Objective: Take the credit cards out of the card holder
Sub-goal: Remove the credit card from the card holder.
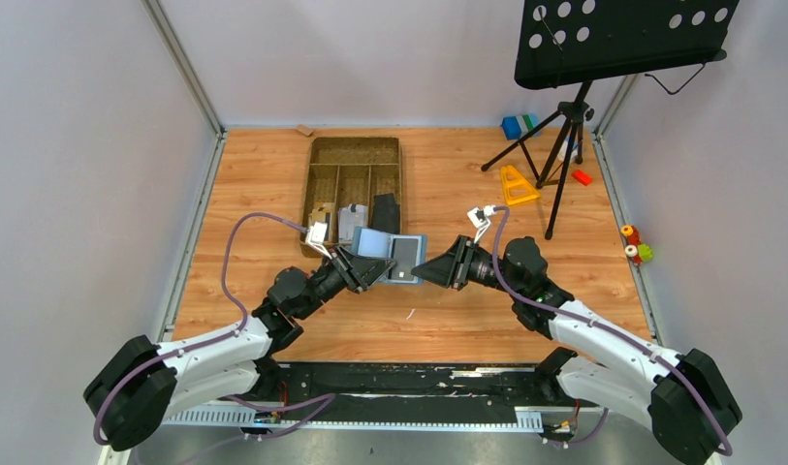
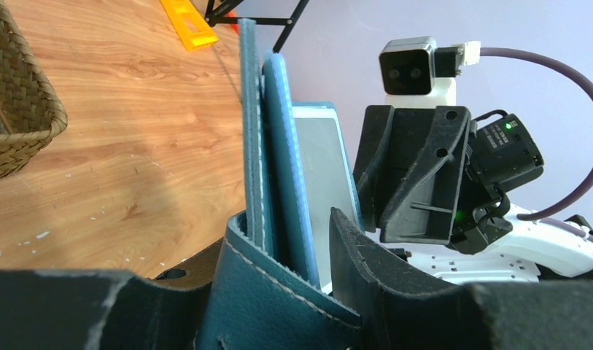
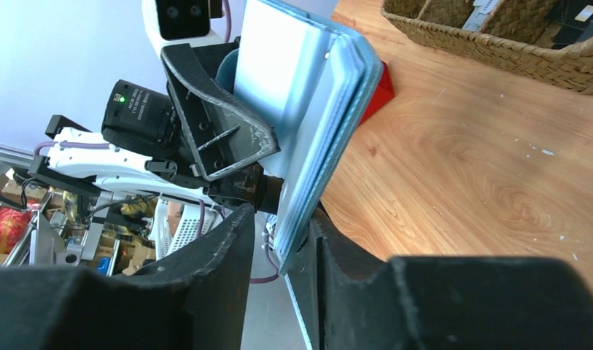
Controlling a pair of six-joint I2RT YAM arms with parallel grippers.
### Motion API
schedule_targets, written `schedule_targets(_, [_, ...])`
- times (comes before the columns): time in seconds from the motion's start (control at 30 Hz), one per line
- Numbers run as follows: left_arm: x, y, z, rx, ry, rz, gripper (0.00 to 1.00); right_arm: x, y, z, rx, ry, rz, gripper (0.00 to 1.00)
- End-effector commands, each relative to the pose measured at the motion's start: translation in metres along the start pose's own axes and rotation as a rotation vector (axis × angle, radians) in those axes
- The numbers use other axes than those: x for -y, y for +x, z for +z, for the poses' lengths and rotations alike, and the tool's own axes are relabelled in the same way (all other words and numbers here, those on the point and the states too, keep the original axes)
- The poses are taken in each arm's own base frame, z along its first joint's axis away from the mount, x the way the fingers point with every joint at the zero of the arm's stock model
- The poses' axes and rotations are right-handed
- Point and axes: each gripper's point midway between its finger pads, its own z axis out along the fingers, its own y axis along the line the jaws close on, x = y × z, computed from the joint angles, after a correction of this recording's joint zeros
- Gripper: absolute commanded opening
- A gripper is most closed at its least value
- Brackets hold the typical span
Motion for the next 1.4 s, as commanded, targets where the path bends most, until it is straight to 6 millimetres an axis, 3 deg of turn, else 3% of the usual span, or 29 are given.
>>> schedule_targets(0.0, [0.016,-0.01,-0.001,0.035,0.059,0.002,0.0,-0.009,-0.016,0.006,0.038,-0.011,-0.021,0.3])
schedule_targets(0.17, [0.017,-0.009,-0.003,0.039,0.07,-0.003,0.0,-0.007,-0.017,0.006,0.046,-0.004,-0.013,0.1])
schedule_targets(0.37, [0.02,-0.01,-0.004,0.037,0.08,-0.002,0.0,-0.008,-0.015,0.008,0.034,-0.011,-0.012,0.03])
schedule_targets(0.4, [0.019,-0.009,-0.004,0.035,0.078,-0.002,0.04,-0.008,-0.015,0.008,0.032,-0.011,-0.011,0.0])
schedule_targets(0.43, [0.017,-0.009,-0.004,0.033,0.067,-0.007,0.16,-0.007,-0.014,0.008,0.032,-0.009,-0.01,0.0])
schedule_targets(0.5, [0.013,-0.009,-0.005,0.035,0.044,-0.018,0.53,-0.008,-0.016,0.006,0.05,-0.008,-0.009,0.0])
schedule_targets(0.53, [0.009,-0.009,-0.006,0.042,0.023,-0.024,0.63,-0.007,-0.017,0.004,0.065,-0.007,-0.007,0.0])
schedule_targets(0.57, [0.006,-0.009,-0.007,0.047,0.01,-0.031,0.66,-0.007,-0.019,0.003,0.083,-0.005,-0.006,0.0])
schedule_targets(0.67, [0.003,-0.011,-0.01,0.063,-0.001,-0.041,0.64,-0.009,-0.025,-0.002,0.129,-0.003,-0.012,0.0])
schedule_targets(0.83, [0.0,-0.006,-0.008,0.039,-0.014,-0.037,0.5,-0.013,-0.023,0.0,0.103,-0.022,-0.013,0.0])
schedule_targets(0.97, [0.0,-0.002,-0.003,0.023,-0.001,-0.065,0.21,-0.015,-0.022,0.001,0.102,-0.042,0.0,0.0])
schedule_targets(1.03, [0.001,-0.001,-0.002,0.02,0.008,-0.075,0.14,-0.014,-0.022,0.0,0.107,-0.043,0.003,0.0])
schedule_targets(1.07, [0.001,-0.001,-0.001,0.019,0.012,-0.076,0.16,-0.014,-0.021,0.0,0.105,-0.044,0.004,0.0])
schedule_targets(1.13, [0.0,0.001,0.0,0.011,0.011,-0.078,0.31,-0.015,-0.022,0.0,0.107,-0.048,0.003,0.0])
schedule_targets(1.2, [0.003,0.002,0.001,0.007,0.023,-0.077,0.39,-0.016,-0.021,-0.001,0.106,-0.05,0.004,0.0])
schedule_targets(1.3, [0.001,0.002,0.001,0.009,0.017,-0.078,0.41,-0.016,-0.021,-0.002,0.108,-0.051,0.005,0.0])
schedule_targets(1.37, [0.0,0.002,0.001,0.008,0.014,-0.078,0.34,-0.017,-0.021,-0.002,0.109,-0.053,0.005,0.0])
